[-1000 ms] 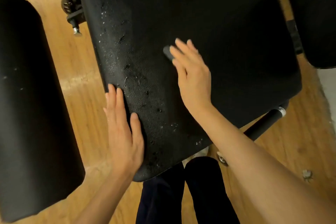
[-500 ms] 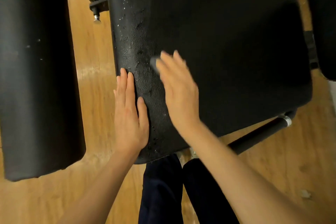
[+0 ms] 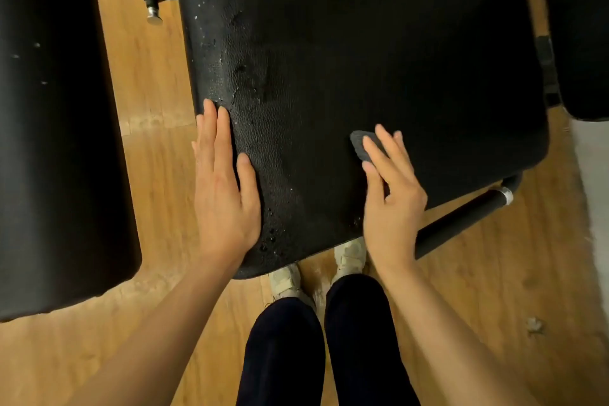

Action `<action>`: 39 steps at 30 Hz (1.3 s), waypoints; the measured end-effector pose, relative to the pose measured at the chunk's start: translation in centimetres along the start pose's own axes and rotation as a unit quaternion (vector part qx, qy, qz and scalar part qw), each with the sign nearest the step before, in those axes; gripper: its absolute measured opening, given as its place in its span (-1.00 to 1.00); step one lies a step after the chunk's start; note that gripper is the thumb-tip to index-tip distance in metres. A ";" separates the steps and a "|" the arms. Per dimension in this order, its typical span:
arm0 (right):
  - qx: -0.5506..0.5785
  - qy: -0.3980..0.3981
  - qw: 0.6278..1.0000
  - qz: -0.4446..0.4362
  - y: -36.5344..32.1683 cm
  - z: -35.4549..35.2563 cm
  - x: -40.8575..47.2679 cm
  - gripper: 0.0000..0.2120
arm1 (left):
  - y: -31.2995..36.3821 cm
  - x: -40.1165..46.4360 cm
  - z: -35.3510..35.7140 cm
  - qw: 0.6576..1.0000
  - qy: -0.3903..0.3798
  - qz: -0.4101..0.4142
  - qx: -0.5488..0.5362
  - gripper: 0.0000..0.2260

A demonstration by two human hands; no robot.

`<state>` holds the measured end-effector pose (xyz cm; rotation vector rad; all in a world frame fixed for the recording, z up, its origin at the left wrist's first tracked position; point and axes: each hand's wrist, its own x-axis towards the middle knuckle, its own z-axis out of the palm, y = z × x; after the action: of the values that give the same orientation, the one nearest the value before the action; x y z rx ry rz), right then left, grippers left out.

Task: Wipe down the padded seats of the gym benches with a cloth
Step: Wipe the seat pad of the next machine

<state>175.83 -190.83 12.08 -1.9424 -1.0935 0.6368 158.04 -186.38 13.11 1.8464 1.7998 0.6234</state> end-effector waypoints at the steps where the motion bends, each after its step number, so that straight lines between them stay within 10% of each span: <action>1: -0.003 0.047 0.998 0.033 -0.8 0.9 -1.1 -0.69 | -0.1 0.0 0.0 1.000 0.002 0.001 -0.003 -0.53; 8: -0.045 -0.112 0.971 -0.208 -2.6 4.1 -4.9 -0.69 | -0.4 0.0 -0.1 1.000 -0.006 0.017 -0.025 -0.53; 13: -0.025 0.119 0.991 0.062 0.3 1.0 -3.8 -0.66 | -0.4 0.0 0.1 1.000 0.009 0.014 -0.025 -0.53; 20: -0.021 -0.015 0.996 -0.087 -1.3 2.8 -9.3 -0.66 | -0.7 0.0 0.1 1.000 -0.001 0.026 -0.017 -0.53; 25: -0.014 0.220 0.963 0.154 -1.1 2.9 -6.9 -0.62 | -0.7 -0.2 0.1 1.000 0.003 0.020 -0.018 -0.52; 31: -0.013 -0.013 0.997 -0.072 -1.5 2.9 -11.0 -0.53 | -0.9 -0.1 0.0 0.999 -0.004 0.032 -0.024 -0.52; 36: -0.025 0.175 0.975 0.132 -1.0 2.1 -3.9 -0.64 | -0.9 -0.1 0.2 0.999 0.007 0.021 -0.033 -0.52; 39: -0.031 0.056 0.998 -0.018 -5.3 6.2 -8.7 -0.65 | -0.8 0.0 0.2 0.999 0.005 0.024 -0.037 -0.52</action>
<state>164.52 -194.27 13.41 -1.9815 -1.0860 0.4742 157.54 -186.36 12.45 1.8454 1.7182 0.7089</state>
